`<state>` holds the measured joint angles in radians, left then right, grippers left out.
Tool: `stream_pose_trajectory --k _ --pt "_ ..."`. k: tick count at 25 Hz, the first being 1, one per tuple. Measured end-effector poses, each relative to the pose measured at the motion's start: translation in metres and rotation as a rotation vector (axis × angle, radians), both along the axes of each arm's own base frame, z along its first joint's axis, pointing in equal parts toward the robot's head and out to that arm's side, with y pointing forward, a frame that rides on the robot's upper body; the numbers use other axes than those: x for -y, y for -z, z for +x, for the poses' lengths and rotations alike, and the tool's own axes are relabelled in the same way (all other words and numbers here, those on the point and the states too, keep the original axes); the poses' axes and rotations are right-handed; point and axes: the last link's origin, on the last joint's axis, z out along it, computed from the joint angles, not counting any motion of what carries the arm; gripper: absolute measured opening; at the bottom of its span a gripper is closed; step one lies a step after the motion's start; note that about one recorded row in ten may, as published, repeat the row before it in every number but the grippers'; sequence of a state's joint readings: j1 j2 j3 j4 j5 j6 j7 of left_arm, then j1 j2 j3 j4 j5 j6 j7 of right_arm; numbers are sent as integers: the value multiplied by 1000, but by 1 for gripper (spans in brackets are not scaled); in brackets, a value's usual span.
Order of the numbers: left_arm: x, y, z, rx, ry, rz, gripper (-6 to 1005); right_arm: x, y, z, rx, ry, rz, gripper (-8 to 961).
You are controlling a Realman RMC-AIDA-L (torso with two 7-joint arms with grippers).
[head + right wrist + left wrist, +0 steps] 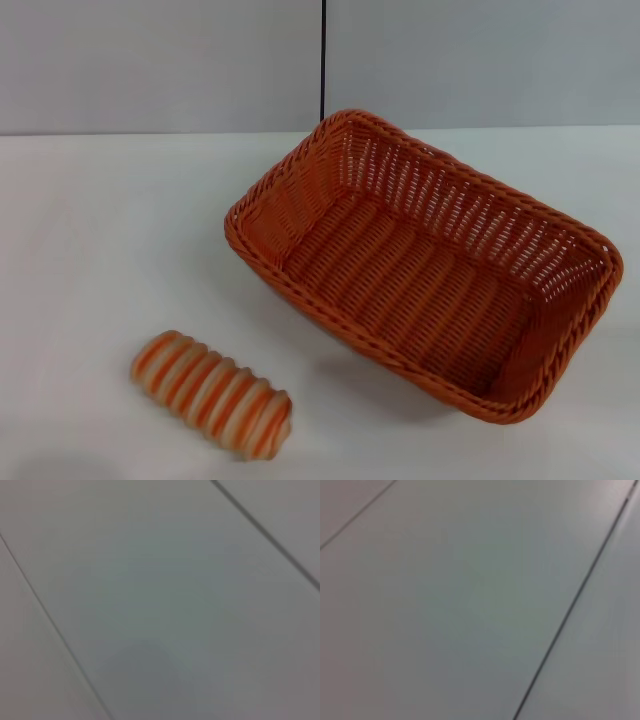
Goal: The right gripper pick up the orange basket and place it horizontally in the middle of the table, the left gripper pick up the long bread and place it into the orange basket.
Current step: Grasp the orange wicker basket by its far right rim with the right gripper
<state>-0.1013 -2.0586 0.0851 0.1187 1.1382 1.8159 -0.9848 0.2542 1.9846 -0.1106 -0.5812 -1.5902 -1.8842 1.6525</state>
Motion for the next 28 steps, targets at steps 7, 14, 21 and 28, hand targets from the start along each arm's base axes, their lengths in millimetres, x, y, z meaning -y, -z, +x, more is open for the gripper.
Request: stream_pose_trajectory --k 7,14,21,28 --pt "-8 2 4 -53 25 -56 796 -23 -15 -10 26 14 -206 810" --pt "-12 5 5 -65 21 -60 796 -55 -32 -35 140 68 -486 810" --pt "-13 6 6 -62 26 -65 797 -80 -34 -56 343 168 -713 810" --pt "-12 8 6 -60 25 -71 797 -98 -8 -63 496 221 -950 809"
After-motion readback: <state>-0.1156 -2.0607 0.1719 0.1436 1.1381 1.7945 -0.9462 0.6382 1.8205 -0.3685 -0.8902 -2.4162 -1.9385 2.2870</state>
